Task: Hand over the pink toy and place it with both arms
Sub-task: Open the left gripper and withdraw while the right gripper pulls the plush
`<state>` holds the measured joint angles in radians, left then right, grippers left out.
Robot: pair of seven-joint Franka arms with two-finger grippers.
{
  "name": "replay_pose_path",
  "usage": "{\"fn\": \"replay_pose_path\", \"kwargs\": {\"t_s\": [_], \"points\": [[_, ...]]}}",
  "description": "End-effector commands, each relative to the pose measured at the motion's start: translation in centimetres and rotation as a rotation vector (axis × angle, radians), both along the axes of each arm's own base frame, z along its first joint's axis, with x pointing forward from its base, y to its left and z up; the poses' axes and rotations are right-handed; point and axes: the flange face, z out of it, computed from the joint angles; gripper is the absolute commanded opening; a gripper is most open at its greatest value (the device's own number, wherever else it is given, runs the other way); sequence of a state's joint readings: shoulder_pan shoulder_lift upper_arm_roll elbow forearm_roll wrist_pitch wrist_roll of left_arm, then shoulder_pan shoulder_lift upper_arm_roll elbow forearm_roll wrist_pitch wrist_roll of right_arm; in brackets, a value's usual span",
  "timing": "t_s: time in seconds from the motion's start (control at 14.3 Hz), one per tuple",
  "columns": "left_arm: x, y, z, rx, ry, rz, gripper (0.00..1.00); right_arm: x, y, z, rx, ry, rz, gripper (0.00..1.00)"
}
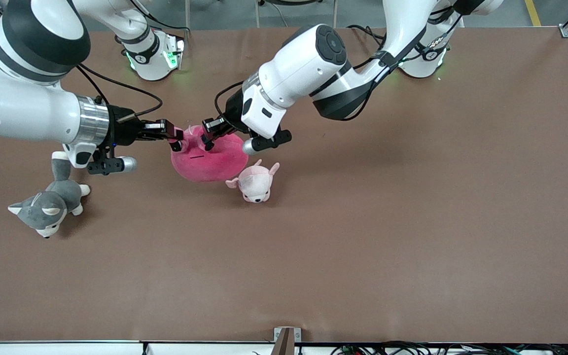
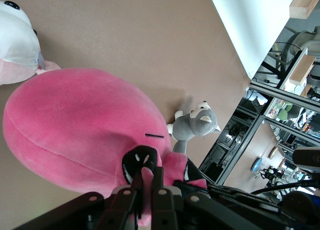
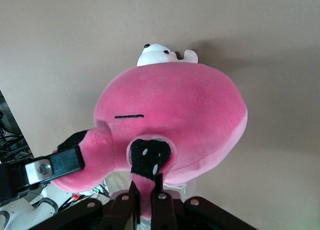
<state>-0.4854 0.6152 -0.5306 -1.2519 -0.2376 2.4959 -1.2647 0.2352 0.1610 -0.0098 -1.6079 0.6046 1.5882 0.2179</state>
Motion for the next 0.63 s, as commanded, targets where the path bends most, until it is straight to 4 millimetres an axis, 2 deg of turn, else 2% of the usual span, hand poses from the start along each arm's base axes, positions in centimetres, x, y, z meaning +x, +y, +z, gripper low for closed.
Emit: {"fn": "replay_pose_path", "kwargs": {"t_s": [0.0,0.07,0.21,0.35,0.42,0.56], "points": [[0.4,-0.1,0.7,-0.030,0.002,0.013,0.06,-0.2,0.0,0.2,0.015,0.012,-0.012,0.00],[0.4,-0.1,0.6,-0.029,0.002,0.014,0.09,-0.2,0.1,0.2,0.015,0.012,-0.011,0.00],[0.8,0.4,0.5,-0.021,-0.002,0.019,0.23,-0.2,0.1,0.2,0.015,0.012,-0.011,0.00],[0.9,0.5,0.2,-0.014,-0.006,0.017,0.32,-0.2,0.0,0.2,0.015,0.014,-0.012,0.00],[1.0,0.5,0.1,-0.011,-0.008,0.016,0.42,-0.3,0.1,0.4,0.015,0.011,-0.011,0.00],[1.9,1.4,0.2,-0.005,-0.024,0.019,0.98,-0.2,-0.2,0.5,0.015,0.012,-0.014,0.00]]}}
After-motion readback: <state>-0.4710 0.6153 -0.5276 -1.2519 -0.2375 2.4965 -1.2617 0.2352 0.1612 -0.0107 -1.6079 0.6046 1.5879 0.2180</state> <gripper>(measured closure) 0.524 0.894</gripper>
